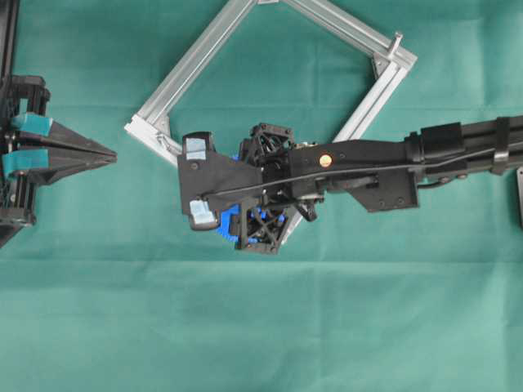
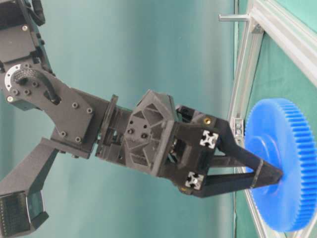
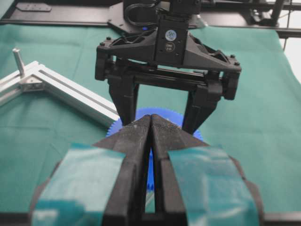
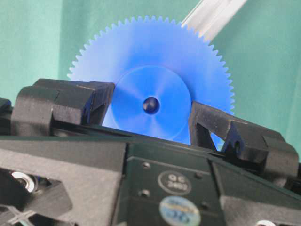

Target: Find the location of the shaft and insert the gear.

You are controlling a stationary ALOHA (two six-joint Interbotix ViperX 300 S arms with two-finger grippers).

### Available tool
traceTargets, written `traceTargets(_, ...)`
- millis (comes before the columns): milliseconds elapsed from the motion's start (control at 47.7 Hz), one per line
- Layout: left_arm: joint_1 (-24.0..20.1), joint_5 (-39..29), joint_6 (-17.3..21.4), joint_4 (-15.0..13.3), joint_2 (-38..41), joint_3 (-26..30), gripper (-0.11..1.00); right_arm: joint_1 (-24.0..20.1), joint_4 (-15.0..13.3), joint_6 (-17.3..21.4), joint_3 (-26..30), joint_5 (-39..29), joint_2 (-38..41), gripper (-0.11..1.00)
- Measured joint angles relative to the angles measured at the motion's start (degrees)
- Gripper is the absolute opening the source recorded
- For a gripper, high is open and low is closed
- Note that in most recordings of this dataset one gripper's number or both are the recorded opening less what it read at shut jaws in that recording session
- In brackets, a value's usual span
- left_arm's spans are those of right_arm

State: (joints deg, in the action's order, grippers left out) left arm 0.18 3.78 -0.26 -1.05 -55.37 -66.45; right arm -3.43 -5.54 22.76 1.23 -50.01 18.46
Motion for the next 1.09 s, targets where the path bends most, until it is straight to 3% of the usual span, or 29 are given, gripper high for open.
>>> traceTargets(608,0.00,0.00,0.00,0.00,0.00,0.09,0.02,0.18,-0.88,-0.35,-0.09,0.00,0.00,0.69)
traceTargets(1091,0.00,-0.09,-0.26,-0.09,0.00,0.09,0.02,0.00,-0.44,0.88,-3.78,3.69,-1.67,0.69)
